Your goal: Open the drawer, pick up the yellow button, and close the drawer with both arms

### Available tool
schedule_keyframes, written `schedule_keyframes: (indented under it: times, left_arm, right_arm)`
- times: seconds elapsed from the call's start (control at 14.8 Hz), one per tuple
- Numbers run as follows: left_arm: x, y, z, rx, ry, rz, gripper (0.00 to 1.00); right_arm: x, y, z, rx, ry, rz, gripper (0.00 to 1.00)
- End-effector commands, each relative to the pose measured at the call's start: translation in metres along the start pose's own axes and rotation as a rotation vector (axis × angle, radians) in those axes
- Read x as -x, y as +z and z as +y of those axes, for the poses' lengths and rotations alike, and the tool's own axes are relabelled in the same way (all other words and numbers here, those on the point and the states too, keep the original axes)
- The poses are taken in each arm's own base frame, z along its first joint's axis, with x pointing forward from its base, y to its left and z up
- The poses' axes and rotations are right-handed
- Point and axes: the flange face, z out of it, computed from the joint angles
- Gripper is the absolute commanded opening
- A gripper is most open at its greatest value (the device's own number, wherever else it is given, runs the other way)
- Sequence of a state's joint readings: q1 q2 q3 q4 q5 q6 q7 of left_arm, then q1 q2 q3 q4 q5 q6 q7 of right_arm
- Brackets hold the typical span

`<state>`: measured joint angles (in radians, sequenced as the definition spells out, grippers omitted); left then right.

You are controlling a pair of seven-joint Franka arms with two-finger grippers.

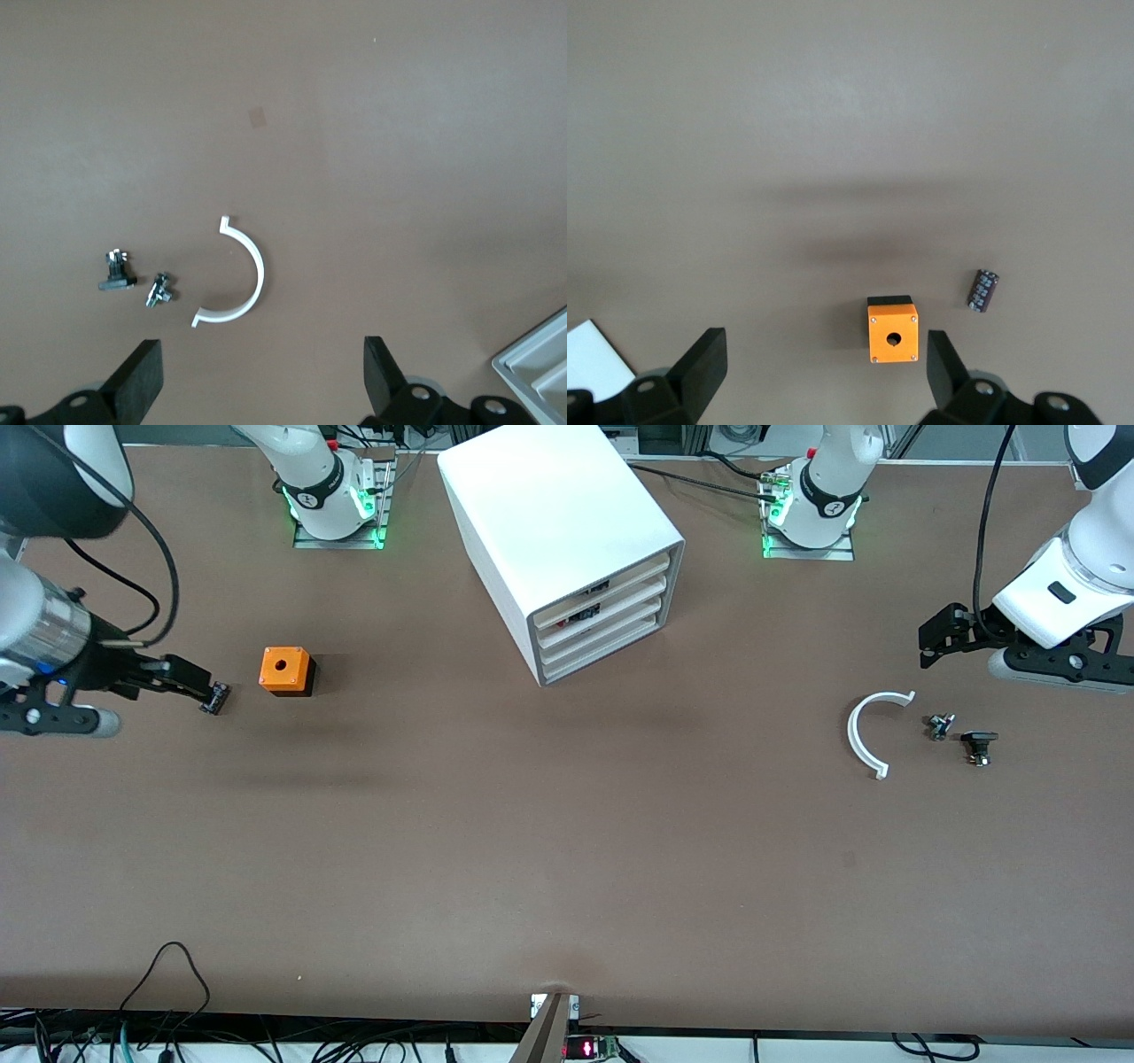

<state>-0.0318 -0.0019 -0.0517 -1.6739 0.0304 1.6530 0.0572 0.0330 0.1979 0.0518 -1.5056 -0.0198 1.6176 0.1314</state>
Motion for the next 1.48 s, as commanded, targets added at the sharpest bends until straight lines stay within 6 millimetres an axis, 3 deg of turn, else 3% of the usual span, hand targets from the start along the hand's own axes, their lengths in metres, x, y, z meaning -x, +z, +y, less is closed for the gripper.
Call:
schedule_keyframes:
  times: [0.0, 0.34, 0.54, 0.74, 0.94, 1.08, 1.42]
  left_arm:
    - [0.008, -0.001, 0.009, 0.057, 0.014, -0.046, 1.00]
    - [0.029, 0.028, 0.039, 0.272, 0.048, -0.307, 1.00]
    - [0.032, 0.041, 0.057, 0.350, 0.151, -0.356, 1.00]
    - [0.015, 0.080, 0.071, 0.560, 0.132, -0.387, 1.00]
    - [0.001, 0.116, 0.096, 0.686, 0.202, -0.338, 0.98]
    - [0.002, 0.153, 0.105, 0.832, 0.231, -0.282, 0.98]
    - [0.019, 0.216, 0.140, 1.015, 0.240, -0.207, 0.97]
  right_arm:
    - [-0.003, 0.017, -0.004, -0.013, -0.009, -0.016, 1.00]
    - [-0.022, 0.058, -0.006, -0.016, -0.023, -0.054, 1.00]
    - [-0.033, 0.076, -0.012, -0.018, -0.031, -0.044, 1.00]
    - [-0.044, 0.095, -0.015, -0.021, -0.034, -0.043, 1.00]
    - [-0.050, 0.106, -0.032, -0.028, -0.053, -0.028, 1.00]
    - [-0.057, 0.122, -0.045, -0.034, -0.054, -0.019, 1.00]
    - [-0.070, 0.147, -0.085, -0.054, -0.048, -0.006, 1.00]
